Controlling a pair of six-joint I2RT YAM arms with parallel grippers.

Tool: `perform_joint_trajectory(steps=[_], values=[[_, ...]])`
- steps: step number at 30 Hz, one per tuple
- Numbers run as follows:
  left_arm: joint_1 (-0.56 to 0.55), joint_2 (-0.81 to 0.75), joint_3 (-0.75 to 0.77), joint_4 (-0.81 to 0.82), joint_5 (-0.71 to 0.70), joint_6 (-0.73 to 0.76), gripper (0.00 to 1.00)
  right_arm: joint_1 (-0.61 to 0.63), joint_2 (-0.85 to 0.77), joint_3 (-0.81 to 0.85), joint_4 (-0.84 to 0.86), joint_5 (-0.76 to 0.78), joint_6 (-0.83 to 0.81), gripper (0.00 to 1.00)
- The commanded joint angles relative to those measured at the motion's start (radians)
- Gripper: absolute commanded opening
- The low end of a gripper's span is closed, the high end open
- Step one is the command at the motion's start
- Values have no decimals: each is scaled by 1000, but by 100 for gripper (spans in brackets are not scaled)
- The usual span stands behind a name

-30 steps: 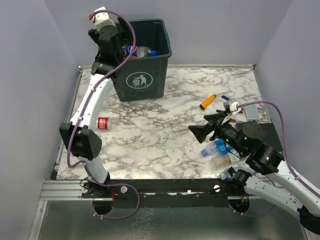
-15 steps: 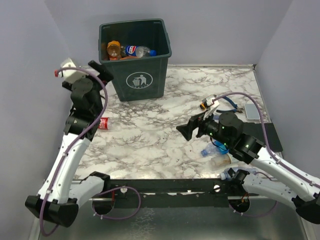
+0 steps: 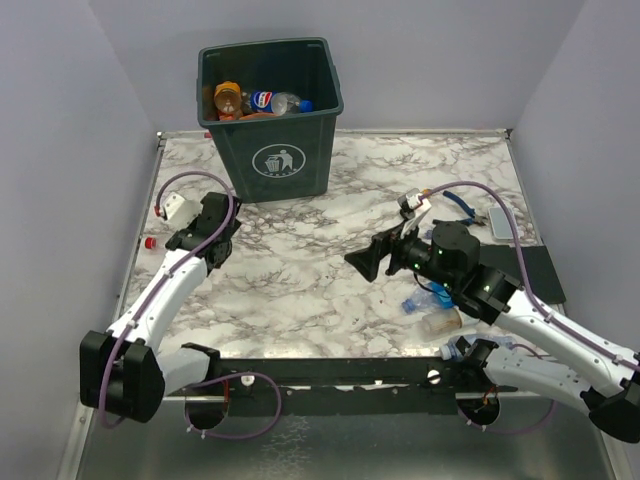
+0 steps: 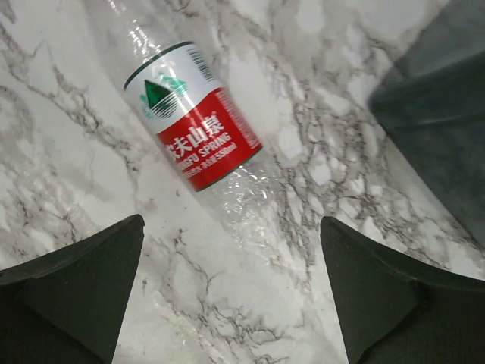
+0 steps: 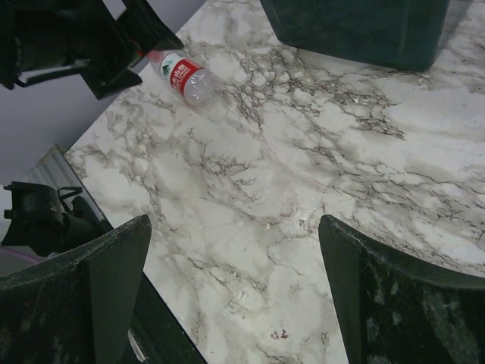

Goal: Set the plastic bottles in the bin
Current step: Pick up the plastic bottle from the corner of the board.

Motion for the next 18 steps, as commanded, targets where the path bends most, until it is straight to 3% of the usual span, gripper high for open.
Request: perform_joint_trajectory(steps=[1,9,14,18], values=[[57,63,-36,22,55,-76,99,5,-60,-27,7,-3,25,95],[174,127,-54,57,48,-260,99,4,-118,-55,-37,16,36,95],[304,267,-31,67,191,-265,99,4,-128,-68,-34,16,40,95],[345,336,-22,85,231,-287,99,4,-134,-70,-41,20,40,95]])
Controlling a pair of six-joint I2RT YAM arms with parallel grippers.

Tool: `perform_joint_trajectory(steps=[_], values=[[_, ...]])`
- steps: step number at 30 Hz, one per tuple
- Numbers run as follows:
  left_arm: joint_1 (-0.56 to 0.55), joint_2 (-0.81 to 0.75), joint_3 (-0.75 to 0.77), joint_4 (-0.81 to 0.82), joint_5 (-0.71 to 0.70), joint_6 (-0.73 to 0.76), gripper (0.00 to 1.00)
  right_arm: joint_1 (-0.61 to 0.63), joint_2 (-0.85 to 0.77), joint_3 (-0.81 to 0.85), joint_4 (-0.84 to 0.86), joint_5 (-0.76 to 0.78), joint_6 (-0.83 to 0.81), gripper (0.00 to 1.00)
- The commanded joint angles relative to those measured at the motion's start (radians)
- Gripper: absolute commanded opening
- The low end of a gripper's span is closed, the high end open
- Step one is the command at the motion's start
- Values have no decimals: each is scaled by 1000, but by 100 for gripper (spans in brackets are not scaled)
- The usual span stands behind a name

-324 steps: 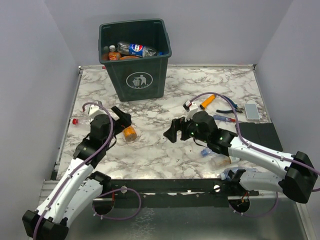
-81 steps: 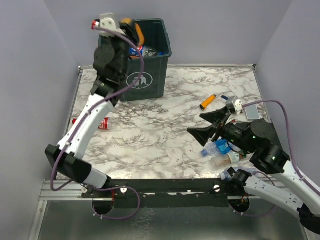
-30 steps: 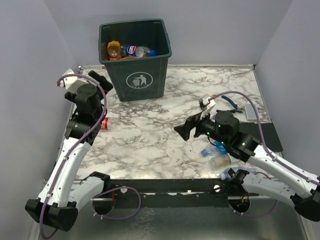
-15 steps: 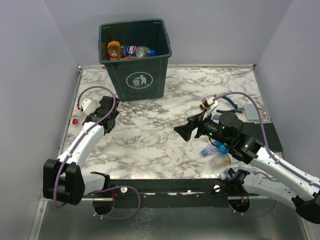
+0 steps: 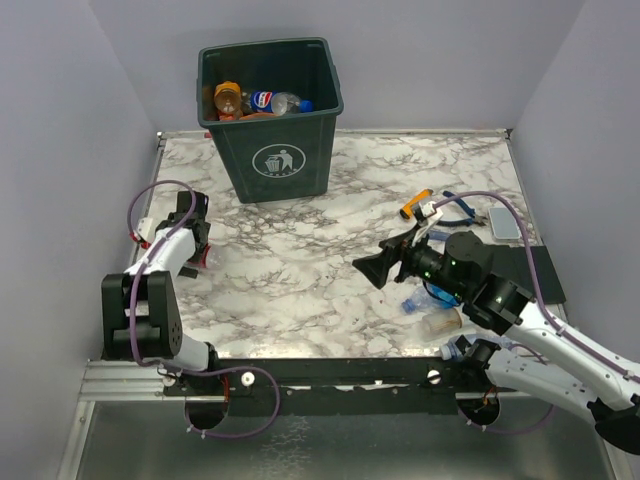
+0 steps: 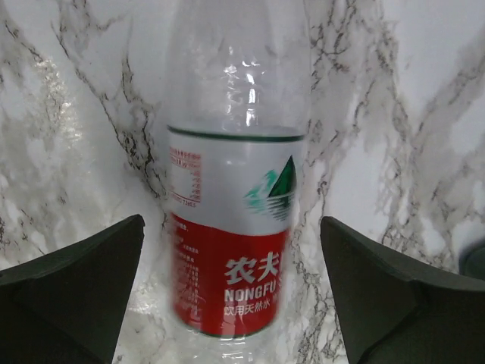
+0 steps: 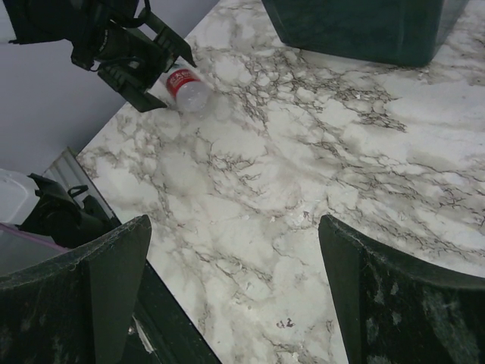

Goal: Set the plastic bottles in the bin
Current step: Pick up the plastic bottle from the corner of the board.

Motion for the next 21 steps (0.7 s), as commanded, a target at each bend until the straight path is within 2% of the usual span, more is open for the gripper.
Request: perform_joint_trajectory(steps=[1,4,7,9,12,16,21], values=[[37,62,22,17,102,-52,99,4,-19,-11,-26,22,7,95],[38,90,39,26,108,-62,99,4,-29,-17,-30,29,8,95],[38,105,37,32,111,-66,94,4,-38,-20,-36,38,9,95],[38,109,22,36,119,-65,86,4,-43,-22,-37,41,12,95],[38,87,-19,48,133,-61,69,4,-44,-26,-36,40,12,95],[36,5,-61,54,148,-26,55,4,-27,-21,-27,40,9,95],[-22,-220,-46,47,116,117,47,4,-4,0,-25,62,0,95]])
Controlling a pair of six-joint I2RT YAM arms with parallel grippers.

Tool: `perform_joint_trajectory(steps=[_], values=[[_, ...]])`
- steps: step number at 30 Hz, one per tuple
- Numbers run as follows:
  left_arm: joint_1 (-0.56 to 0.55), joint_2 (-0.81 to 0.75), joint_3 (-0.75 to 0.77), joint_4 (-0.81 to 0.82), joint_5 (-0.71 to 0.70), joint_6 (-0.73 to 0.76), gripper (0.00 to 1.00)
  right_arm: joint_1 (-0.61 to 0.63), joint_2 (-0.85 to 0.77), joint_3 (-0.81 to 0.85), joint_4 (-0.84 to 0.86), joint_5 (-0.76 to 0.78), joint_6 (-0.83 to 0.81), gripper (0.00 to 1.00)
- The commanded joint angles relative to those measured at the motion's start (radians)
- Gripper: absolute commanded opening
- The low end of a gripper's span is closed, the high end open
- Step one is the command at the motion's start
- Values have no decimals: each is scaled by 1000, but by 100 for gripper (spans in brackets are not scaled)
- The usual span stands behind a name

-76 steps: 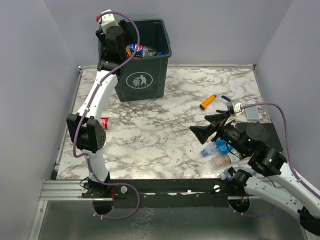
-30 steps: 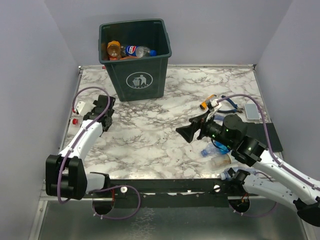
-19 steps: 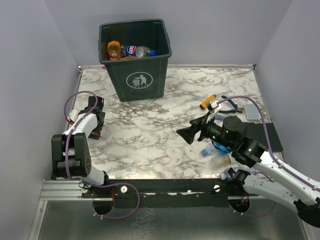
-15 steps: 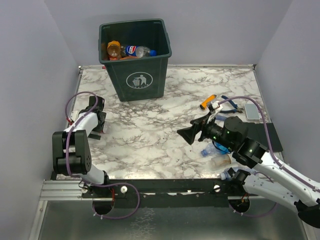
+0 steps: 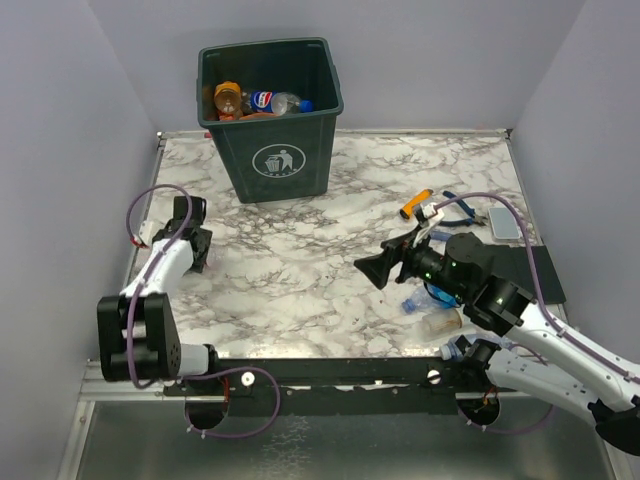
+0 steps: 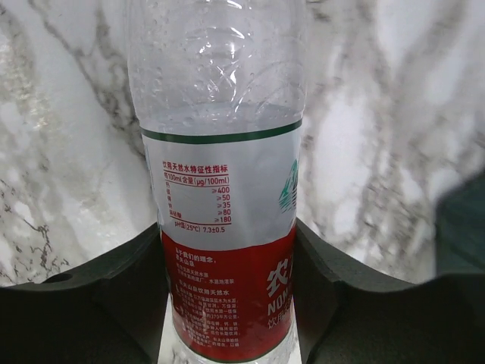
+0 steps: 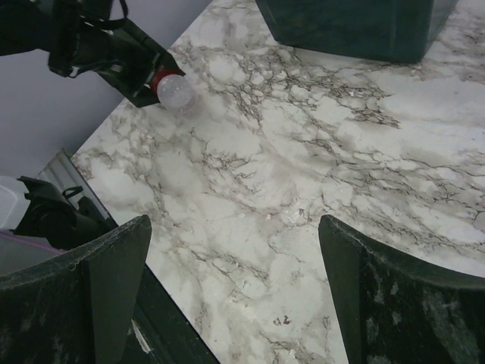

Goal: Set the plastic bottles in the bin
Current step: Pick up the plastic bottle from the corner of the board.

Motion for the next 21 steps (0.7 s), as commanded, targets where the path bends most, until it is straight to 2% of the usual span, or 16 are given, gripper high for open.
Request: perform_joint_trajectory(steps=[1,6,11,13,16,19,21], values=[[-58,-269,20,8,-30,154,46,4,21,10,-13,57,3,95],[-164,-455,120,5,-109,437,43,4,66,35,2,41,-19,95],[-248,-582,166,141,-9,655,42,4,128,84,4,-26,-39,95],[-270,-612,185,225,98,730,42,4,146,107,-1,-52,-46,95],[-296,-599,220,340,350,795,41,4,149,123,14,-107,-47,95],[-345,-571,218,470,604,780,40,4,135,118,62,-181,-28,95],[-385,-557,204,557,713,776,40,4,120,111,91,-213,-9,96]])
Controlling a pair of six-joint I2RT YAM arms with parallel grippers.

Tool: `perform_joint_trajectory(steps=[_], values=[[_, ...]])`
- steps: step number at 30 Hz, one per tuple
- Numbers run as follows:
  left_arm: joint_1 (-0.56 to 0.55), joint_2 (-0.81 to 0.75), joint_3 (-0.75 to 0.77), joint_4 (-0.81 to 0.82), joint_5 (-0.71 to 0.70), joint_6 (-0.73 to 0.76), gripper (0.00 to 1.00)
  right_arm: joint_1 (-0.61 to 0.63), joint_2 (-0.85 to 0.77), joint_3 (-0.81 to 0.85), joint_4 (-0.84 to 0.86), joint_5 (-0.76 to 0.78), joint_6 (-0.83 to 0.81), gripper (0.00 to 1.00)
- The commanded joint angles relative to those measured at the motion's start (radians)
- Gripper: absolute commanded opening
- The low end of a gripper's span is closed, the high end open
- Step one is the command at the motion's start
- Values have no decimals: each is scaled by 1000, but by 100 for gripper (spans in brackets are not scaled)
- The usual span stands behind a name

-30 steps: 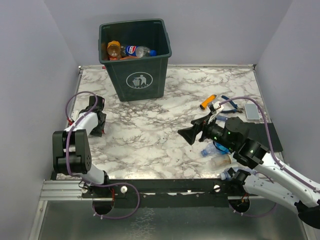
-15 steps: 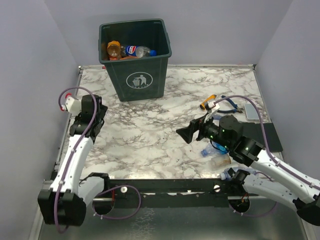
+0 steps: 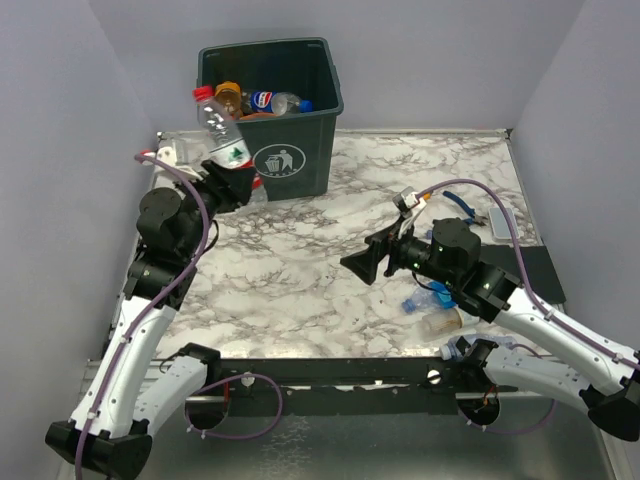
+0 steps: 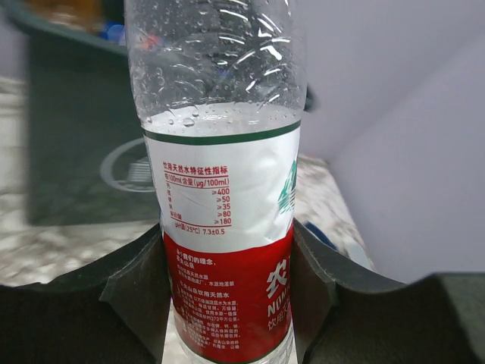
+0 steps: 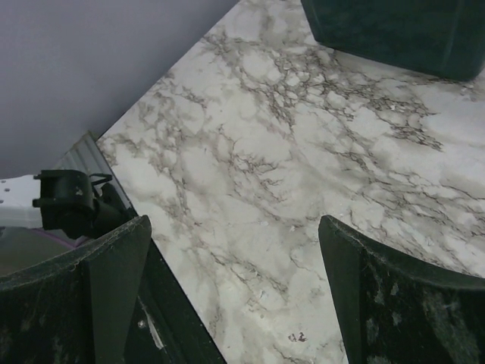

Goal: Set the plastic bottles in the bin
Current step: Pick up the plastic bottle from the corner of the board.

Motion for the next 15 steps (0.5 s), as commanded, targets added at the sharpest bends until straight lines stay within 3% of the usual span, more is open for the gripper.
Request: perform_joint_trajectory(steps=[1,9,15], values=[[-94,39,-13,269,438,65,40,4,-35,13,81,-119,26,96],[-357,132,-22,376,620,258,39,5,-98,-40,210,-147,81,99],[-414,233,-10,422,753,346,37,4,-169,-31,287,-84,91,100]])
